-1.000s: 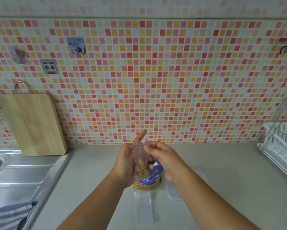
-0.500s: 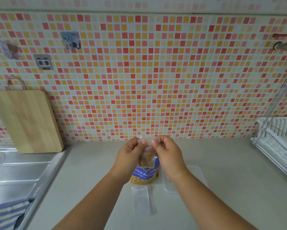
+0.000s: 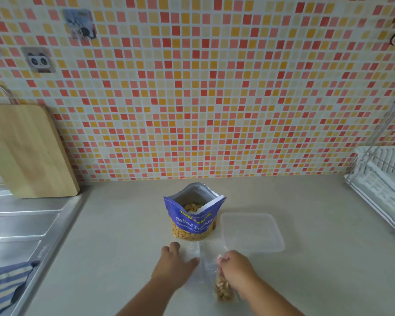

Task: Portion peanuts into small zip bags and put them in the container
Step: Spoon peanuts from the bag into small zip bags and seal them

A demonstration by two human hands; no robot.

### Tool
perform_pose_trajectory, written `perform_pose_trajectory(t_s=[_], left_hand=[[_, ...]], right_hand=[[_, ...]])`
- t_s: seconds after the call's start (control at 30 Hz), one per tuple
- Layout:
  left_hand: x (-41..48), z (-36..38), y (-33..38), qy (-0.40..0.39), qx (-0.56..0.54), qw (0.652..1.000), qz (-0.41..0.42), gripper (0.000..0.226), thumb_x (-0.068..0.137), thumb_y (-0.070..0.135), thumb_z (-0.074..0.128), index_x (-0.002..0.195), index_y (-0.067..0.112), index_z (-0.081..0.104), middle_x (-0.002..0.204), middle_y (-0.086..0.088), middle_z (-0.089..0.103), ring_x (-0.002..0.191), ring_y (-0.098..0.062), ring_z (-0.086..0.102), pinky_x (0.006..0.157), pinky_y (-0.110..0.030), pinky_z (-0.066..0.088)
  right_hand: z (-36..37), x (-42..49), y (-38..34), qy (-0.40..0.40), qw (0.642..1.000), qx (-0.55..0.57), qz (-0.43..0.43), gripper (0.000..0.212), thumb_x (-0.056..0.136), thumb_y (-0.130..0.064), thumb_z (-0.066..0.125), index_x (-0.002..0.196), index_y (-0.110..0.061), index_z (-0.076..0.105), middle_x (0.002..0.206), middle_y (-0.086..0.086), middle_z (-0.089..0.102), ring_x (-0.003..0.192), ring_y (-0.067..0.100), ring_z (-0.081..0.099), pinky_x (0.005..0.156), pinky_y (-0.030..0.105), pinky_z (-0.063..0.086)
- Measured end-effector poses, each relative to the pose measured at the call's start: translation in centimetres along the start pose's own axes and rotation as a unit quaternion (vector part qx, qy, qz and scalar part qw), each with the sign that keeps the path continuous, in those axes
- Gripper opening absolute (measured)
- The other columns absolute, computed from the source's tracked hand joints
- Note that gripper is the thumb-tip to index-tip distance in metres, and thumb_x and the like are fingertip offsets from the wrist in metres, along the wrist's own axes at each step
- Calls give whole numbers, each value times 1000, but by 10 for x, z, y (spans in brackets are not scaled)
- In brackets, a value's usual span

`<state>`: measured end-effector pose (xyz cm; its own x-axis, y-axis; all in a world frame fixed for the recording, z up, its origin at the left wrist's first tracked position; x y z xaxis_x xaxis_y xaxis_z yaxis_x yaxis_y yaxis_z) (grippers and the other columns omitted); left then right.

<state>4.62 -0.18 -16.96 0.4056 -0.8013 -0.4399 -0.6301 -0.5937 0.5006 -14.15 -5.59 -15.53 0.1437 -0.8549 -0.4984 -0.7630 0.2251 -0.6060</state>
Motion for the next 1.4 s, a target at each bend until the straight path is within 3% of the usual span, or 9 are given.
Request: perform_pose_trajectory(t_s=[0.13,0.3,0.43,0.6,0.77,0.9,1.0,1.27,1.4], left_hand=[[1,7,0,27,51,998,20,93,69,61,62,142,23,20,132,-1,31,121,-26,46,95,-37,44],[6,3,-9,16,2,1000,12,84,65,54,66,135,24,31,127,0,36,120,-22,50,94,-36,46],[7,-2,-18,30,-7,1000,4,67,73,43,59,132,24,36,126,-1,41,120,-24,50,94,-34,44],[6,-14,-30,55,6,998,-11,35,81,32,56,112,20,44,116,-4,54,109,-25,56,87,-33,48],[3,-25,-42,75,-9,997,-31,11,80,23,52,90,23,47,93,-2,64,87,-24,61,68,-28,48],[-1,-38,-48,84,-121,989,-27,13,79,19,58,67,24,56,73,2,62,70,-18,56,56,-21,41],[-4,-40,-46,-9,-331,943,-29,12,74,9,69,69,13,60,69,-3,60,58,-19,51,58,-24,43],[-53,-68,20,-224,-369,896,103,32,69,17,70,95,-1,63,86,-6,62,78,-19,55,71,-26,50],[-74,-108,75,-206,-397,876,178,29,70,24,68,98,17,70,95,-1,71,83,-13,65,76,-25,50]], right_hand=[[7,-3,12,37,999,14,13,22,95,-28,45,98,-12,60,113,12,67,109,26,60,82,26,43],[24,0,-2,36,997,50,-42,8,96,-27,47,89,-22,48,108,7,67,101,22,60,71,20,33],[45,1,-20,-1,996,54,-65,23,96,-26,47,74,-32,41,97,-3,60,89,13,53,72,18,34],[25,-3,-12,86,993,78,-33,22,98,-24,44,111,-12,57,118,10,66,111,26,60,82,26,42],[13,-4,-4,123,989,78,-17,27,97,-21,45,117,-8,56,120,11,66,112,27,60,86,27,44],[11,-6,-7,121,992,15,-32,38,94,-19,49,130,-9,47,127,9,61,119,24,56,93,24,41],[6,-18,-22,136,984,-97,-68,55,91,-28,55,139,-10,36,137,9,48,128,25,45,106,27,32],[-15,-64,-104,10,951,245,-189,4,86,-27,65,82,-28,65,77,-15,67,75,6,60,75,20,47],[-65,-78,-149,81,938,203,-270,25,88,-18,61,68,-32,62,69,-14,66,66,2,58,69,19,47]])
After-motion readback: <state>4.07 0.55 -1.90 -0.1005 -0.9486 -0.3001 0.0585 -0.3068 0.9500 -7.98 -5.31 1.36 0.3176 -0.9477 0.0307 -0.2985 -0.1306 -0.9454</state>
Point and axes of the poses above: each hand's wrist, its own x-axis towards the middle knuckle, its own z-axis out of the palm, y = z × x, the point moved 10 cm from there along x, towards the middle knuckle
